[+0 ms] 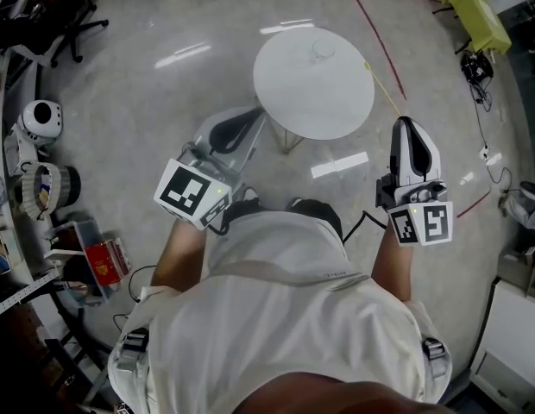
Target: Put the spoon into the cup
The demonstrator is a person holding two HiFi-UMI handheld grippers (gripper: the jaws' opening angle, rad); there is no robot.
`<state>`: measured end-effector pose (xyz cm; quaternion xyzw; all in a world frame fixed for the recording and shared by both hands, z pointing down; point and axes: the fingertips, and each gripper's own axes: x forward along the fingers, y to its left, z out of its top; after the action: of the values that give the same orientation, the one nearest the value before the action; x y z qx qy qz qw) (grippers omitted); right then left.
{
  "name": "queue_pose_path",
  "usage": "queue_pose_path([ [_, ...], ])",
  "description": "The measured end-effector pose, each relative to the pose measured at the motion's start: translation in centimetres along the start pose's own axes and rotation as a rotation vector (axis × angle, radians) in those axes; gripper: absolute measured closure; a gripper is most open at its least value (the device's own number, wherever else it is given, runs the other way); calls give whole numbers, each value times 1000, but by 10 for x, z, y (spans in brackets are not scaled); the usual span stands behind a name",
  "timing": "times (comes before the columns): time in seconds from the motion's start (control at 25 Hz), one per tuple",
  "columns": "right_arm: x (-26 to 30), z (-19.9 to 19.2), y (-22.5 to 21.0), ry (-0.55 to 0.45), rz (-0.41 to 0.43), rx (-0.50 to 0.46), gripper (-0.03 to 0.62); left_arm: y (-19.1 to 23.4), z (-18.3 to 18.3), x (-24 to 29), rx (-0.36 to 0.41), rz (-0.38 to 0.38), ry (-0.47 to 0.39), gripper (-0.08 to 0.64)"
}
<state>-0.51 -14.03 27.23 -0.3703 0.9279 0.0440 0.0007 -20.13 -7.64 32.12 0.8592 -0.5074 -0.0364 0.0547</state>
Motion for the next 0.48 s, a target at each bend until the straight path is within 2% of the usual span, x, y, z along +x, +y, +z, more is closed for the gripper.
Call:
queue_pose_path([
  [0.24,27,-21,-56,15,1,29,581,16,-1,61,8,11,12,558],
  [0.48,76,-39,-141,-1,48,66,581,30,2,138,34,81,33,558],
])
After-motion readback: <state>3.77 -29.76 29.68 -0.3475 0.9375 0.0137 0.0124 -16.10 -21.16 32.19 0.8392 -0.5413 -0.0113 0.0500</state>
